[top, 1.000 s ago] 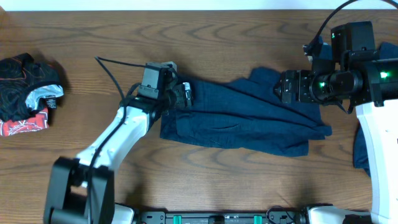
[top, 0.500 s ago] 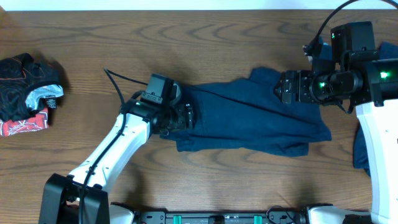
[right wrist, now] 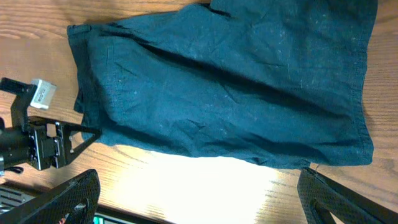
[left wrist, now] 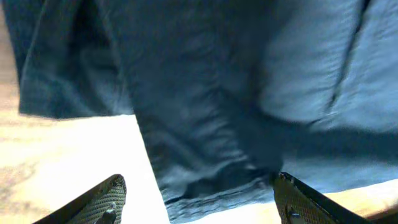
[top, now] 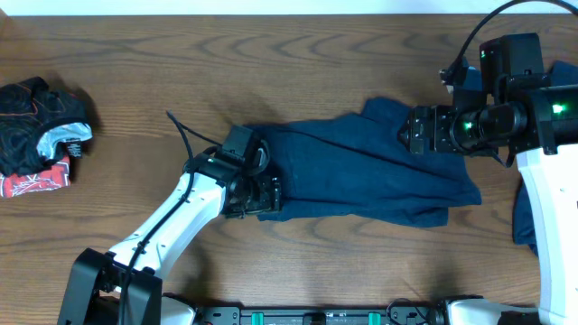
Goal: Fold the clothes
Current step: 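Press the folded left end flat with the left gripper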
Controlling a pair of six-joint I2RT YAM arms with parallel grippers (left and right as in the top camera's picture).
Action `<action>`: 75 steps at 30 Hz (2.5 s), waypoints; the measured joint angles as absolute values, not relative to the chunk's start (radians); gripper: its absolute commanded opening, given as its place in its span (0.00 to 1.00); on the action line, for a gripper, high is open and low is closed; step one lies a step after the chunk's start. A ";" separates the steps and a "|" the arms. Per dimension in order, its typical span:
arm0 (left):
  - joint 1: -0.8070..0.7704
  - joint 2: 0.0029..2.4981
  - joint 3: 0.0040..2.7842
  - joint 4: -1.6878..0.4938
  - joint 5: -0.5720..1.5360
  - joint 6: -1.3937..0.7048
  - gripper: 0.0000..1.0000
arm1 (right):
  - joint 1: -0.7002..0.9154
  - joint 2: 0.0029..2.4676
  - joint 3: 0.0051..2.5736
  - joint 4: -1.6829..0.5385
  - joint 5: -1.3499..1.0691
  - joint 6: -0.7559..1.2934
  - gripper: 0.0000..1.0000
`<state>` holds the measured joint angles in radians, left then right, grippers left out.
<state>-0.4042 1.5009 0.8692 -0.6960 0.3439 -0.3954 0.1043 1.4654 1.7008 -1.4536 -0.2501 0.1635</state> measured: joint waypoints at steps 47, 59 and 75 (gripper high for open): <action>-0.424 1.383 1.017 -0.328 0.099 -0.435 0.06 | 0.104 1.465 1.701 -1.472 -0.250 0.155 0.99; -0.302 1.374 1.048 -0.196 0.014 -0.335 0.06 | 0.104 1.465 1.701 -1.474 -0.250 0.152 0.99; -0.260 1.449 1.048 -0.287 0.008 -0.279 0.06 | 0.104 1.465 1.701 -1.533 -0.249 0.151 0.99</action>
